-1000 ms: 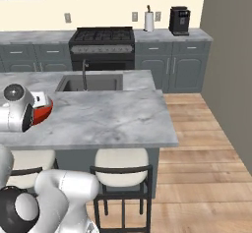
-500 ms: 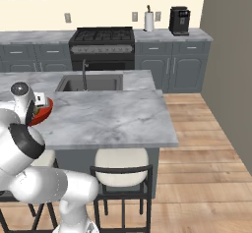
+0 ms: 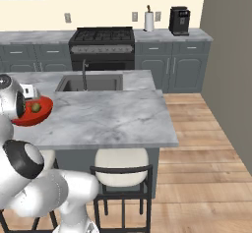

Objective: Retrieve the tangerine and apple from the fridge and place them into the bowl on the dining table.

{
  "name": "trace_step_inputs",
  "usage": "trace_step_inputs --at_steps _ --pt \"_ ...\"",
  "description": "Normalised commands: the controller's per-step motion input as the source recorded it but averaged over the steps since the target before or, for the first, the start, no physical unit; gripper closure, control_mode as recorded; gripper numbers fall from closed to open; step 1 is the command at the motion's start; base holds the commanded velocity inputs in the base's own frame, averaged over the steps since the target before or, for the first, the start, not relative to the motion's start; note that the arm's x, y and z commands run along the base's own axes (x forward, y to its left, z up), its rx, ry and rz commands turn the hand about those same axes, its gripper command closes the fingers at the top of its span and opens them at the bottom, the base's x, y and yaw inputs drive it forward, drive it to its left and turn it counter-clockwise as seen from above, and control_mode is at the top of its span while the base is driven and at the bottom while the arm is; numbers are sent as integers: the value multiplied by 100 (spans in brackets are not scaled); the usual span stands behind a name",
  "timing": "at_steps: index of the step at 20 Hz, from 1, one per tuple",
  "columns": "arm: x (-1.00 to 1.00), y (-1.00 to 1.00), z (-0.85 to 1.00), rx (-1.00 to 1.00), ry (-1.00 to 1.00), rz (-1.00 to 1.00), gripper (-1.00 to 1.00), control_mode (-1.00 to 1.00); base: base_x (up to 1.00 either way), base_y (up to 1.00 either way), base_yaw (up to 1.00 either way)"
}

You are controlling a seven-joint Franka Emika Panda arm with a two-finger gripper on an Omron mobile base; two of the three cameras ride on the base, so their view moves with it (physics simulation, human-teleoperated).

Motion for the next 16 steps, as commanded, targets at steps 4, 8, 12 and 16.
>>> trace_step_inputs --at_steps 4,8,12,16 --pt "-75 -72 100 4 -11 -12 100 -100 0 0 0" --pt "-48 -77 98 7 0 -12 100 -100 0 0 0" --pt "-59 -56 71 5 0 -3 -100 -100 0 0 0" --pt "-93 -49 25 2 -12 0 -100 -100 0 0 0"
